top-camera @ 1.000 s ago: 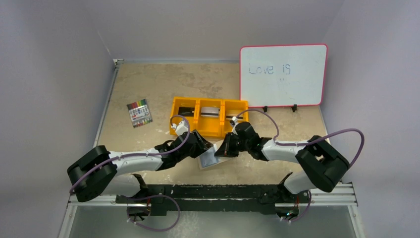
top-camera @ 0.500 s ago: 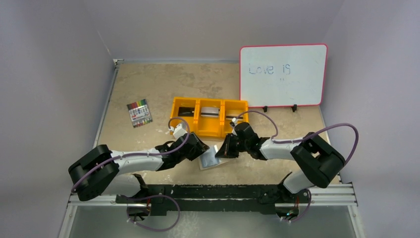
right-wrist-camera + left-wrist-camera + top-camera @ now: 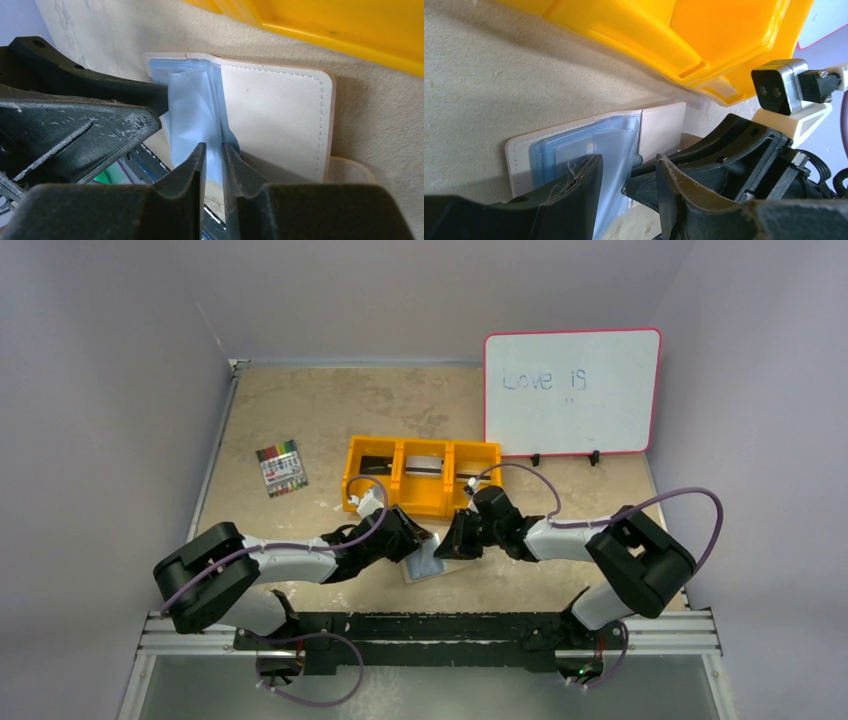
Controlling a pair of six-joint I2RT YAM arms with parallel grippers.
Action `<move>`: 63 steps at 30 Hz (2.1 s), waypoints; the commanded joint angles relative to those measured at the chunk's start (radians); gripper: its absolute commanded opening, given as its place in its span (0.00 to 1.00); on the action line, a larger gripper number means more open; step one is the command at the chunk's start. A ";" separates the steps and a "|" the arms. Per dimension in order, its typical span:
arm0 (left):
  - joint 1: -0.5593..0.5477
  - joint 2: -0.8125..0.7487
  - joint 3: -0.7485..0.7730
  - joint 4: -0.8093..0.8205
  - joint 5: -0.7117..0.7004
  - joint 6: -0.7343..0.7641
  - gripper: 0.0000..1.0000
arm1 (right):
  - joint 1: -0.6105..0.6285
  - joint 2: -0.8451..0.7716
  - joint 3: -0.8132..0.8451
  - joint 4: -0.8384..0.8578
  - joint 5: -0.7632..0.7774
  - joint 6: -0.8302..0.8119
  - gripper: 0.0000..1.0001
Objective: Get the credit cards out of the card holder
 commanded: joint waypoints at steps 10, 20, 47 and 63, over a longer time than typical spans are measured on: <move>-0.002 0.066 0.034 0.062 0.079 0.044 0.43 | 0.000 -0.271 0.102 -0.361 0.293 -0.055 0.39; -0.013 0.175 0.161 0.080 0.150 0.107 0.43 | -0.002 -0.513 0.087 -0.657 0.611 0.094 0.36; -0.121 0.374 0.392 0.119 0.340 0.215 0.50 | -0.002 -0.913 0.014 -0.871 0.832 0.267 0.47; -0.150 0.324 0.422 0.125 0.348 0.302 0.50 | -0.002 -0.989 -0.004 -0.854 0.818 0.244 0.47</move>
